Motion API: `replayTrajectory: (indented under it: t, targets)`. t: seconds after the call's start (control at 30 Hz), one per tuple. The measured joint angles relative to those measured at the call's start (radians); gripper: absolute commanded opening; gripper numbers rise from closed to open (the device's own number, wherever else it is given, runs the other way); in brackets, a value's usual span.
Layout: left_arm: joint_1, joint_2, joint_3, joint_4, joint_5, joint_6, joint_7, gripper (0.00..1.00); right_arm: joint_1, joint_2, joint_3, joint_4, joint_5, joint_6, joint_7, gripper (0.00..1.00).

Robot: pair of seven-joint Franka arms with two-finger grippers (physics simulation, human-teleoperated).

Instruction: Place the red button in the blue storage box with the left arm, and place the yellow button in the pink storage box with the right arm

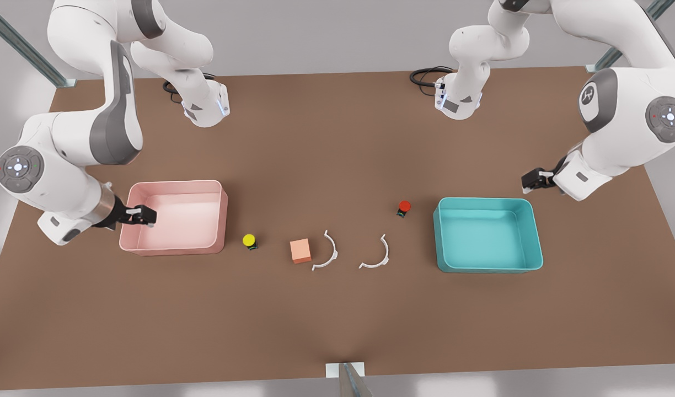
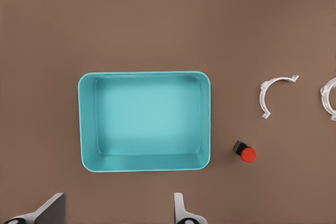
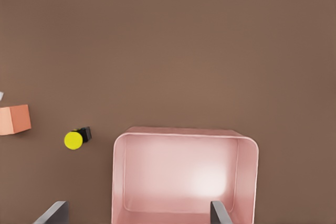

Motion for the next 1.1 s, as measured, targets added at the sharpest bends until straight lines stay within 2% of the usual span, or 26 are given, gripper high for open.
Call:
replayTrajectory:
  t: [0.1, 0.3, 0.4, 0.57, 0.7, 0.83, 1.1]
  targets:
    - [-0.035, 0.013, -0.01, 0.0, -0.001, 0.013, 0.003, 1.0, 0.0, 0.0, 0.0, -0.001, 0.0, 0.01, 0.002, 1.0]
    - [-0.415, 0.201, -0.016, 0.034, 0.0, 0.079, 0.003, 1.0, 0.0, 0.0, 0.0, 0.0, 0.0, 0.021, 0.004, 1.0]
    - [-0.503, 0.23, -0.015, -0.069, 0.001, 0.187, -0.012, 1.0, 0.007, 0.027, 0.035, 0.002, 0.001, 0.03, 0.007, 1.0]
    - [-0.519, 0.16, -0.011, -0.389, 0.01, 0.434, -0.034, 1.0, 0.131, 0.18, 0.076, 0.002, 0.002, 0.102, 0.035, 1.0]
    - [-0.514, 0.14, -0.008, -0.56, 0.038, 0.634, -0.046, 1.0, 0.167, 0.255, 0.091, -0.081, 0.002, 0.204, 0.073, 1.0]
    - [-0.512, 0.144, -0.001, -0.675, 0.066, 0.812, -0.055, 1.0, 0.171, 0.242, 0.138, -0.216, 0.002, 0.296, 0.111, 1.0]
    - [-0.512, 0.226, 0.016, -0.748, 0.081, 1.048, -0.068, 1.0, 0.13, 0.252, 0.15, -0.427, 0.001, 0.512, 0.176, 1.0]
